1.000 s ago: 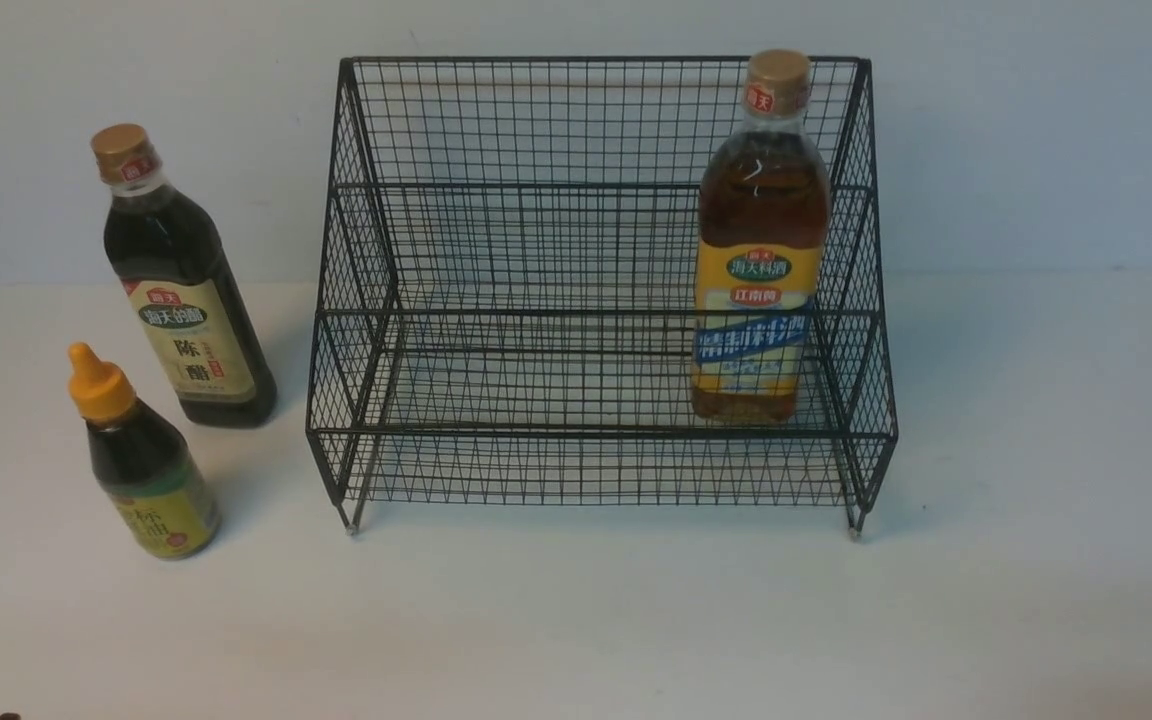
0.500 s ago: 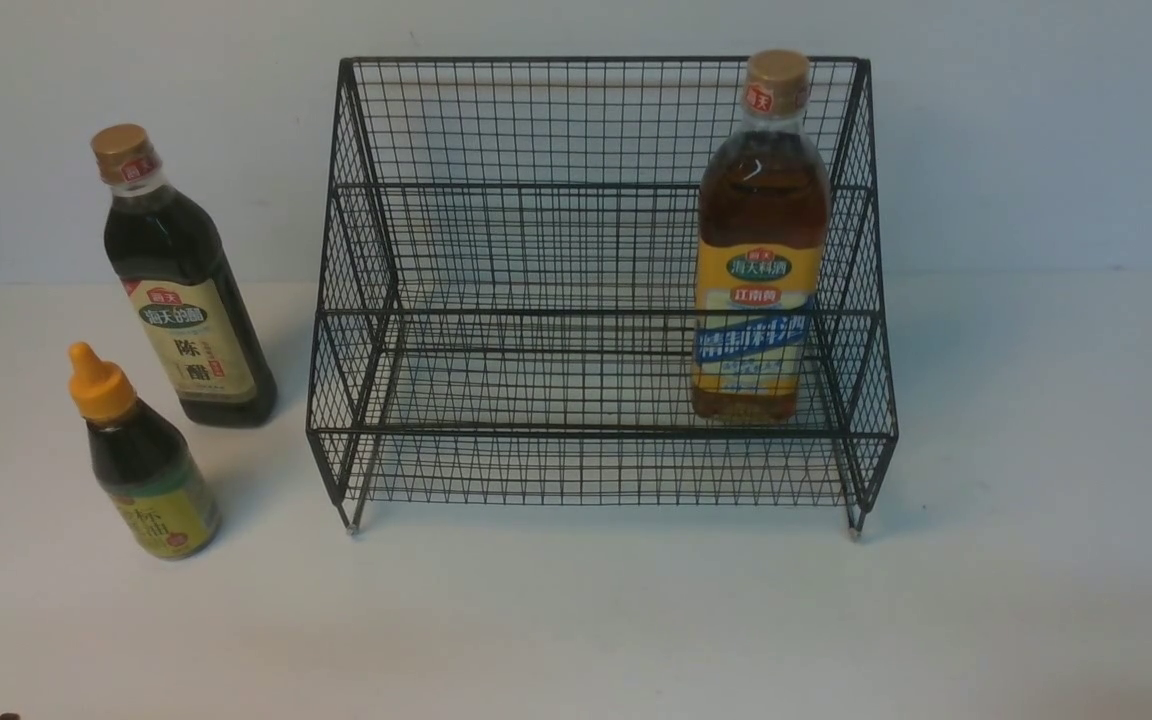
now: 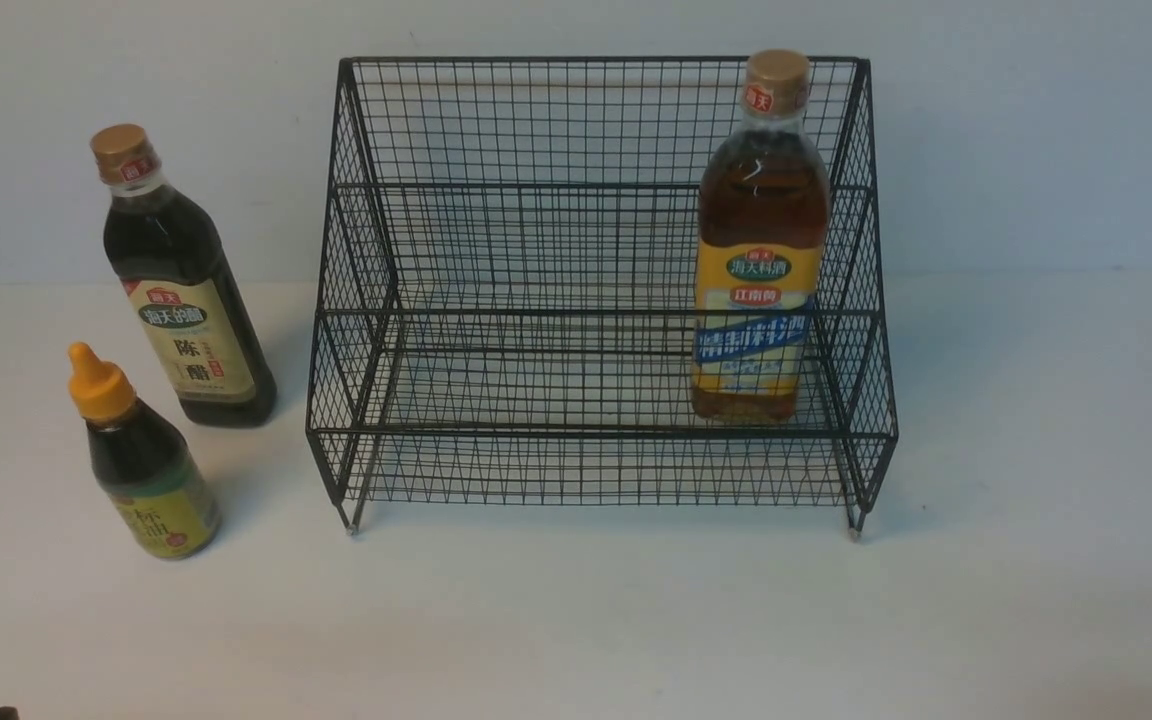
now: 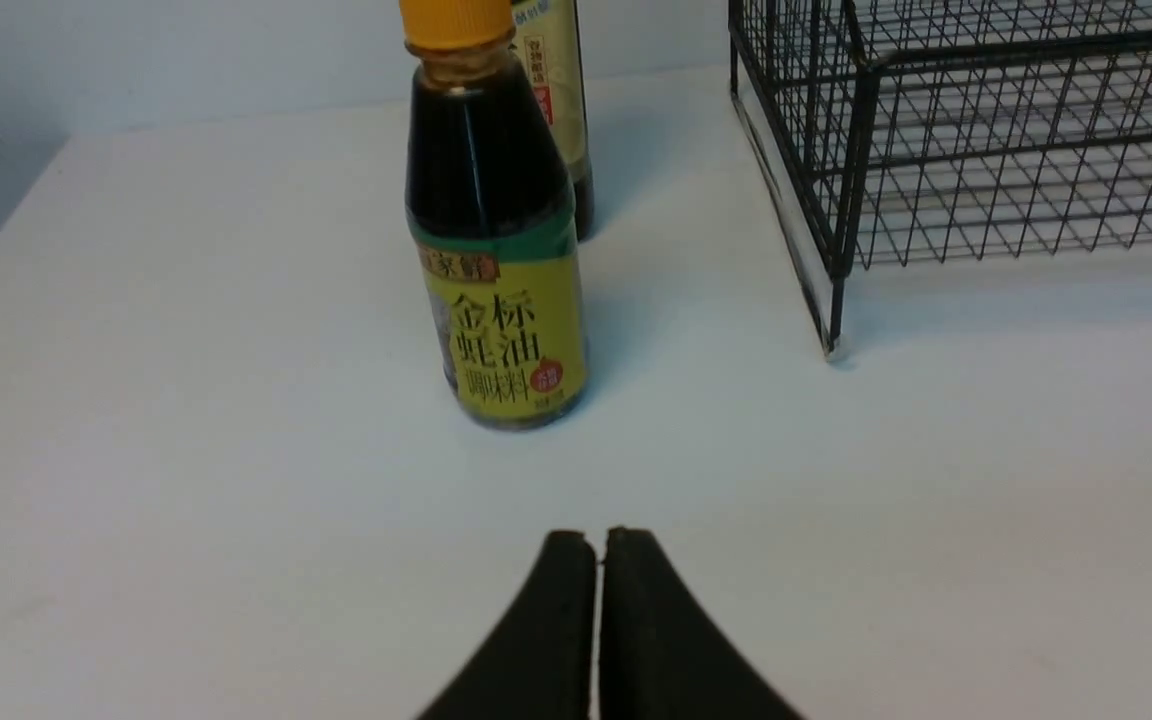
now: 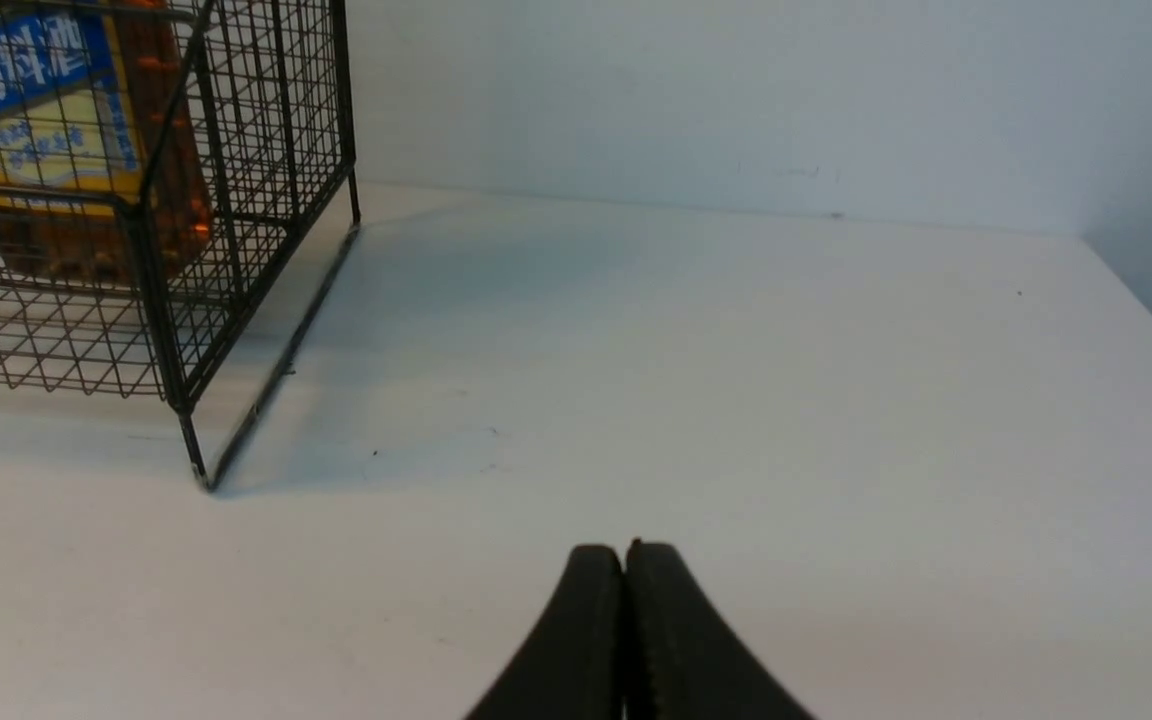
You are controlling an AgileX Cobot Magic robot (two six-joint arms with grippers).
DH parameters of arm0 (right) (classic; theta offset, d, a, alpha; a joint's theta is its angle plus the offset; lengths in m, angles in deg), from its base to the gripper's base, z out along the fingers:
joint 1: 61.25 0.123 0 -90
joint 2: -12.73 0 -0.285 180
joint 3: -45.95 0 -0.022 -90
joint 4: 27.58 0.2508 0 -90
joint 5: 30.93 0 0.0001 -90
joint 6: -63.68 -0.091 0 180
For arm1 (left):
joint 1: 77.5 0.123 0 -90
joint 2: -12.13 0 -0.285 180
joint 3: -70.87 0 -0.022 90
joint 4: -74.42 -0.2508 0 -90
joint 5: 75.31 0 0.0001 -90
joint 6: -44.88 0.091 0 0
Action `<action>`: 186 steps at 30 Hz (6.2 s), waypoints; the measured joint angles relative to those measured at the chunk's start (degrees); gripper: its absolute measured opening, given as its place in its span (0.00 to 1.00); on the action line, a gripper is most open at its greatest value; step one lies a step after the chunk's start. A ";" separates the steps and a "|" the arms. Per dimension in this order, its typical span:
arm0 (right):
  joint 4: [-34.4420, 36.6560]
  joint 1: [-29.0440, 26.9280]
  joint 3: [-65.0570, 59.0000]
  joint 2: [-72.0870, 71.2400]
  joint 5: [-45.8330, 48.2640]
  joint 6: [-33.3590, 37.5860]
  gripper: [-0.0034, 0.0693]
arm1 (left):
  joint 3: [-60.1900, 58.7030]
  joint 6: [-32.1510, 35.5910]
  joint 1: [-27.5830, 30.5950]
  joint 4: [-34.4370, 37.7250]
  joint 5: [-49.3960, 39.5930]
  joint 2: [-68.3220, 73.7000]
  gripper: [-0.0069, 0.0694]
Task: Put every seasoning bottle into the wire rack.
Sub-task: Use the left arm to grab the condiment bottle closest to it, then use the left arm to put the condiment bottle back on the shelf, then use the left arm to grab the condiment bottle closest to it
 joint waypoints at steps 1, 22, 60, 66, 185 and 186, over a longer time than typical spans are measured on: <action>0.00 0.00 0.00 0.00 0.00 0.00 0.03 | -0.06 -0.06 0.00 0.91 2.82 0.00 0.08; 0.00 0.00 0.02 0.00 0.13 0.00 0.03 | 3.81 1.20 0.00 6.22 51.43 22.17 0.08; -0.06 0.00 0.07 0.00 0.29 0.40 0.03 | 22.37 13.65 0.16 21.87 77.06 82.89 0.72; -0.06 0.00 0.07 0.00 0.29 0.40 0.03 | 23.48 11.42 0.16 20.75 76.57 87.22 0.72; -0.06 0.00 0.07 0.00 0.29 0.40 0.03 | 55.46 6.38 5.36 13.68 19.25 71.00 0.64; -0.06 0.00 0.07 0.00 0.29 0.40 0.03 | 55.46 6.38 6.14 13.68 19.75 71.47 0.64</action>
